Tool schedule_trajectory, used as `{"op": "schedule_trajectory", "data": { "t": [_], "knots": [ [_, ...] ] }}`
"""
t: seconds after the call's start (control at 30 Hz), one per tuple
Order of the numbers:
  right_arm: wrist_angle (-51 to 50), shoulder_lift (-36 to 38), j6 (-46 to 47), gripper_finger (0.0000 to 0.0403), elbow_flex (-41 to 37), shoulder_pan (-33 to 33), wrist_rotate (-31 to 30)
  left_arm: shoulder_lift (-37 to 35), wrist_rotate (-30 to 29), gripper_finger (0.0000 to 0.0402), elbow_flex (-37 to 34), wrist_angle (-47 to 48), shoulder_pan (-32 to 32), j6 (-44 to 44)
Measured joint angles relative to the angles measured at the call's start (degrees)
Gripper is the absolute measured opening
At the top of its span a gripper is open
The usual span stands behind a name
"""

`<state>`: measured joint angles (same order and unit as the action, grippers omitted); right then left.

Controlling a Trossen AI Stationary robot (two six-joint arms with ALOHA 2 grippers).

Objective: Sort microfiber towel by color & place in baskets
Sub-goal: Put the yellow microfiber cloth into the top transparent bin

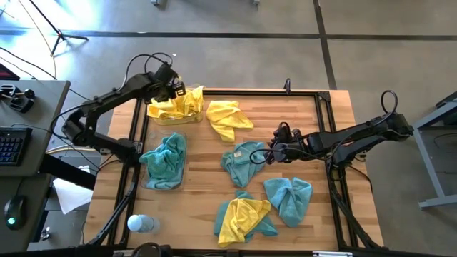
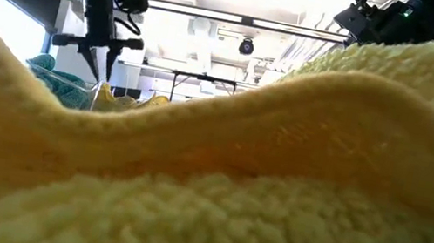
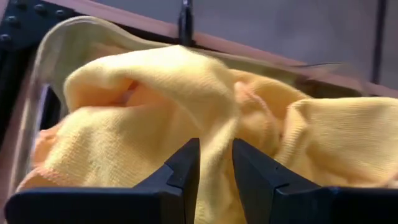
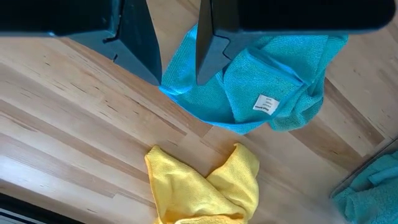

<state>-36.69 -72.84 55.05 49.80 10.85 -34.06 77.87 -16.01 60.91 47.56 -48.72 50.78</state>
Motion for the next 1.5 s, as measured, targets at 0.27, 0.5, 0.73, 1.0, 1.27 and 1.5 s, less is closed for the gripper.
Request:
{"op": "schedule_trajectory", "data": {
  "t": [0.27, 0.5, 0.73, 1.0, 1.27, 1.5],
  "knots": [
    [-0.36, 0.00, 0.00, 0.0093, 0.00, 0.00, -0.02, 2.11, 1.95, 0.0083, 0.08, -6.73, 4.66, -0.03],
    [-0.36, 0.00, -0.02, 0.0093, 0.00, 0.00, -0.02, 10.42, 2.73, 0.0083, 0.15, -12.91, 6.12, 0.16],
    [-0.36, 0.00, -0.02, 0.0093, 0.00, 0.00, -0.02, 20.18, 4.50, 0.0083, 0.25, -12.95, 4.30, 2.30],
    [-0.36, 0.00, 0.39, 0.0093, 0.00, 0.00, -0.02, 24.30, 4.83, 0.0083, 0.46, -13.74, 4.06, 3.15],
    [-0.35, 0.00, 0.40, 0.0093, 0.00, 0.02, -0.02, 20.21, 4.94, 0.0083, 0.08, -13.60, 4.06, 2.56],
    [-0.36, 0.00, 0.34, 0.0093, 0.00, 0.00, -0.02, 14.49, 4.80, 0.0083, 0.04, -11.11, 4.07, 2.56]
  ]
}}
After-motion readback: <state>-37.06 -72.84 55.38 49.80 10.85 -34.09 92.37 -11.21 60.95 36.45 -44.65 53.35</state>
